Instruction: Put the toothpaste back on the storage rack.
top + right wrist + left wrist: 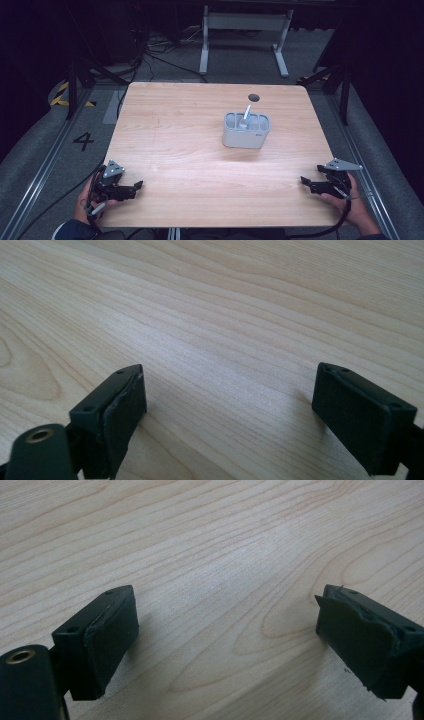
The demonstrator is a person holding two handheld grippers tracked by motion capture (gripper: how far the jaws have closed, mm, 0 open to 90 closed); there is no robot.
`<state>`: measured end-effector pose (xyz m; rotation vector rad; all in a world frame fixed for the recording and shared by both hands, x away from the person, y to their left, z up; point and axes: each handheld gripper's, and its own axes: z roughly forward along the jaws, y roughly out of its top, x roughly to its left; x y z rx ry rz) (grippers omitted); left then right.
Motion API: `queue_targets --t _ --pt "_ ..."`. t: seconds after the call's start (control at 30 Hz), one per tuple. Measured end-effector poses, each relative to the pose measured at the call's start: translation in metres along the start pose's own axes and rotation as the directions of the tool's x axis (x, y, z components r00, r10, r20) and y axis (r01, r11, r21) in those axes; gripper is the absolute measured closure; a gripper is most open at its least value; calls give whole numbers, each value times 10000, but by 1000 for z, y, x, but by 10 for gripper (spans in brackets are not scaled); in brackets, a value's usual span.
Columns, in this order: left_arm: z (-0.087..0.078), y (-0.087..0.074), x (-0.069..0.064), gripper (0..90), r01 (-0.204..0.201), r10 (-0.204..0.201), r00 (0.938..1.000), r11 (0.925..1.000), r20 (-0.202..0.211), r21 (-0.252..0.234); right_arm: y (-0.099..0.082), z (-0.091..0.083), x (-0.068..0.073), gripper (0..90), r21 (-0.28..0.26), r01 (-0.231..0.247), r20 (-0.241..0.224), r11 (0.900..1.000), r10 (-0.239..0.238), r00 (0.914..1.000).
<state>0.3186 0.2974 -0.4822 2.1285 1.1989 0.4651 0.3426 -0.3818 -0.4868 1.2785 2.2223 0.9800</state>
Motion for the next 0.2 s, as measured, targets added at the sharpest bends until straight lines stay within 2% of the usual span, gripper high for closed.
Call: queue_targets --t 0.2 --pt "0 0 0 101 -7 7 10000 10000 4 -23 0 0 0 144 -1 -12 25 10000 12 10000"
